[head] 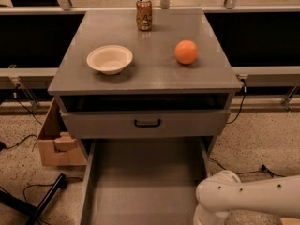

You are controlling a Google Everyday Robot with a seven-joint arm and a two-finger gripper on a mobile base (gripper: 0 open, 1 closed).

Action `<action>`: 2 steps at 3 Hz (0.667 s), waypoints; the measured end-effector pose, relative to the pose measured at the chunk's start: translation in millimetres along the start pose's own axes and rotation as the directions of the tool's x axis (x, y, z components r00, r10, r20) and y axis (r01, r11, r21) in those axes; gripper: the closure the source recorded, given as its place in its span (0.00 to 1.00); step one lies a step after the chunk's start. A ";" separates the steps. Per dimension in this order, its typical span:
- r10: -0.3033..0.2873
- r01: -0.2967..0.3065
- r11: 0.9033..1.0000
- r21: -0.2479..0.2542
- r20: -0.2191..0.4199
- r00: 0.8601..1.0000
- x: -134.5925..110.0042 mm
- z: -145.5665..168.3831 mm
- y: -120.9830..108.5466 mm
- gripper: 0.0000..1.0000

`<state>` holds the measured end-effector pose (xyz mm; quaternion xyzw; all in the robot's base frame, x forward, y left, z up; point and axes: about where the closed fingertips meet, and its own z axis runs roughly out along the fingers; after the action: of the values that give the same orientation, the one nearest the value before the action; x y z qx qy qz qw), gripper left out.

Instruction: Open middle drawer

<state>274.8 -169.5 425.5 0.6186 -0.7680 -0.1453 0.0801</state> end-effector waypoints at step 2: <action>-0.038 0.040 0.998 0.050 -0.047 0.998 30.9 -144.7 53.1 0.00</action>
Offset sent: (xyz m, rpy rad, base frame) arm -0.0081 -0.0808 0.2952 -0.1073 -0.1430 0.0990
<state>262.5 -207.3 577.7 0.6385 -0.7571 -0.1131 0.0789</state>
